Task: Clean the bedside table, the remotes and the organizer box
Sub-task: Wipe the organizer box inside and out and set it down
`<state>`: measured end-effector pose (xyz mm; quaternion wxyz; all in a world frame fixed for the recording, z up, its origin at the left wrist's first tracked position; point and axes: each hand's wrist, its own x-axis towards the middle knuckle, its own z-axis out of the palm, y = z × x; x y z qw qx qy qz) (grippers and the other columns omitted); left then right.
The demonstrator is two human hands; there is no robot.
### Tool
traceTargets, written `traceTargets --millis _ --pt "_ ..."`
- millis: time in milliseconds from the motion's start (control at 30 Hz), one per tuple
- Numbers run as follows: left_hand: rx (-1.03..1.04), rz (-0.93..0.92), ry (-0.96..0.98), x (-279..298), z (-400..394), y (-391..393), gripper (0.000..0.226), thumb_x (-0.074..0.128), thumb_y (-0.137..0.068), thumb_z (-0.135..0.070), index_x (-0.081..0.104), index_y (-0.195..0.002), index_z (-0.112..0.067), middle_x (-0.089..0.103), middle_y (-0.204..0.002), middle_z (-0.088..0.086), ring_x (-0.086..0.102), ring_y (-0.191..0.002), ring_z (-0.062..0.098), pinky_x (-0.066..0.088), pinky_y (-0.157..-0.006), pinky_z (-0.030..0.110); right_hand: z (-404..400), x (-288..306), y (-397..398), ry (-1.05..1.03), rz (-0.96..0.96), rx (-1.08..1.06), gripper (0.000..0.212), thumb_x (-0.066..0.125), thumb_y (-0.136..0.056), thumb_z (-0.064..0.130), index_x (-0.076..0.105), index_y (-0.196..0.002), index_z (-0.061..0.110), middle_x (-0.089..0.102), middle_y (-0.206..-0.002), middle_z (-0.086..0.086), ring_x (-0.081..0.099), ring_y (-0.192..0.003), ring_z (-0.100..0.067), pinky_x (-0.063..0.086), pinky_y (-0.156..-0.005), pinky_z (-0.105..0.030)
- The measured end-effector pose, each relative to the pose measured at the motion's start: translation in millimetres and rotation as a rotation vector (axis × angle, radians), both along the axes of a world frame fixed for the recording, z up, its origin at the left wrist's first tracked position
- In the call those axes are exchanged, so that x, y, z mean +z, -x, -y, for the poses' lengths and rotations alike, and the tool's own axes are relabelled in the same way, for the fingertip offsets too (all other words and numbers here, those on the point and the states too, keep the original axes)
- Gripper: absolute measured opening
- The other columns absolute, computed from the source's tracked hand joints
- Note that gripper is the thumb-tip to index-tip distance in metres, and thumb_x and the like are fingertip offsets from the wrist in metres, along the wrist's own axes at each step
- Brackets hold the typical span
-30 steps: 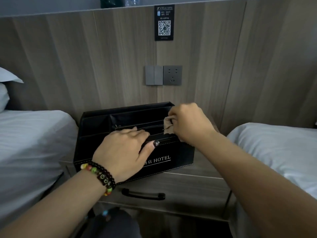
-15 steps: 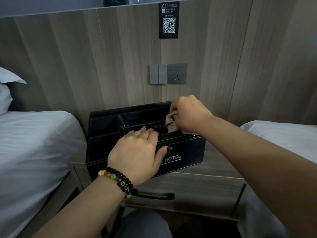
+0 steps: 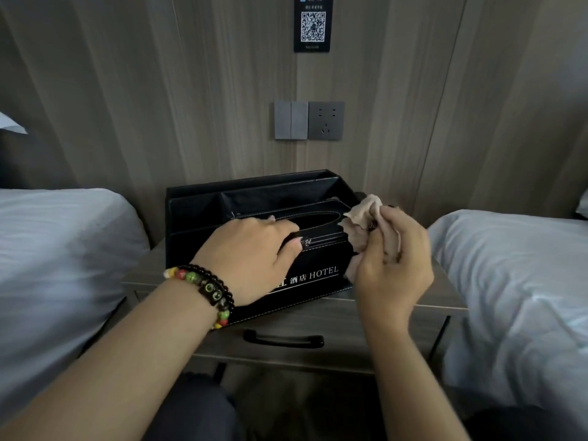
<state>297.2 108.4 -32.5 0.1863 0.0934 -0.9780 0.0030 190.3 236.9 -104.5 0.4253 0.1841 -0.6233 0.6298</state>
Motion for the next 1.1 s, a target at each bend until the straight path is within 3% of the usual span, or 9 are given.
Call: traceTargets --millis 133,333,433,567,667,767,867,1033,1100 --pt "-0.013 -0.063 -0.027 -5.2 1.7 1.7 0.041 0.032 -0.098 -0.047 0.053 -0.131 -0.032 0.062 -0.129 -0.003 0.060 -0.115 0.015 0.048 -0.096 0.032 21.4 -13.7 -14.9 0.307 0.145 0.007 0.025 0.055 -0.084 0.001 0.066 -0.106 0.003 0.064 -0.111 -0.005 0.060 -0.112 -0.020 0.048 -0.098 -0.031" --pt "-0.028 -0.071 -0.011 -6.7 2.9 4.9 0.044 0.040 -0.092 -0.059 0.058 -0.124 -0.034 0.064 -0.124 -0.006 0.047 -0.065 0.001 0.050 -0.087 0.027 2.1 3.4 5.4 0.337 0.550 0.091 0.020 0.053 -0.091 0.004 0.062 -0.106 0.014 0.062 -0.094 0.014 0.059 -0.088 0.009 0.045 -0.081 -0.007" --pt "-0.024 -0.063 0.000 -5.8 4.0 7.2 0.044 0.040 -0.094 -0.056 0.054 -0.130 -0.035 0.060 -0.131 -0.008 0.059 -0.077 0.004 0.047 -0.088 0.027 -8.5 0.8 11.8 0.238 0.693 0.140 0.019 0.051 -0.092 0.008 0.061 -0.104 0.020 0.058 -0.087 0.018 0.061 -0.089 -0.002 0.048 -0.080 -0.017" --pt "-0.032 -0.050 0.049 -6.3 7.4 6.5 0.045 0.036 -0.095 -0.055 0.049 -0.134 -0.036 0.054 -0.138 -0.011 0.061 -0.109 0.008 0.046 -0.092 0.029 -20.8 -15.8 -5.8 0.107 0.642 0.219 0.018 0.053 -0.092 0.005 0.057 -0.101 0.021 0.063 -0.092 0.012 0.059 -0.076 0.016 0.044 -0.063 -0.001" --pt "-0.055 -0.044 0.065 -8.2 12.6 4.7 0.055 0.027 -0.093 -0.063 0.048 -0.136 -0.036 0.051 -0.141 -0.010 0.052 -0.126 0.010 0.045 -0.096 0.031 -46.0 -12.5 4.9 0.038 0.586 0.243 0.015 0.061 -0.089 0.010 0.063 -0.092 0.024 0.071 -0.090 -0.004 0.069 -0.078 -0.017 0.058 -0.072 -0.037" --pt "-0.083 -0.051 0.092 -10.2 21.2 1.7 0.077 0.009 -0.081 -0.070 0.050 -0.135 -0.033 0.055 -0.138 -0.006 0.056 -0.123 0.013 0.049 -0.092 0.034 -72.2 14.1 20.1 0.056 0.450 0.209 0.011 0.061 -0.089 0.015 0.065 -0.094 0.024 0.070 -0.078 -0.005 0.066 -0.062 -0.022 0.052 -0.052 -0.031" --pt "-0.097 -0.054 0.163 -16.3 38.3 -1.4 0.084 0.001 -0.086 -0.072 0.052 -0.135 -0.026 0.058 -0.136 -0.001 0.060 -0.119 0.018 0.052 -0.091 0.036 -84.0 28.4 35.1 -0.116 0.364 0.080 0.017 0.057 -0.088 0.013 0.065 -0.098 0.024 0.066 -0.087 0.015 0.061 -0.081 0.002 0.044 -0.069 -0.009" --pt "-0.128 -0.073 0.277 -22.0 65.7 -8.1 0.070 0.008 -0.099 -0.054 0.059 -0.129 -0.016 0.067 -0.123 0.006 0.068 -0.104 0.024 0.056 -0.083 0.039 -86.6 -1.7 63.8 -0.648 0.602 0.290 0.030 0.055 -0.093 0.025 0.063 -0.121 0.023 0.067 -0.112 0.003 0.060 -0.106 -0.014 0.041 -0.085 -0.023" --pt "-0.136 -0.061 0.273 -21.5 73.3 -10.7 0.068 0.010 -0.100 -0.051 0.058 -0.130 -0.014 0.067 -0.122 0.008 0.068 -0.103 0.025 0.055 -0.085 0.039 -97.3 3.1 63.9 -0.617 0.572 0.419 0.038 0.057 -0.094 0.030 0.055 -0.131 0.025 0.060 -0.122 0.009 0.054 -0.111 -0.007 0.038 -0.090 -0.021"
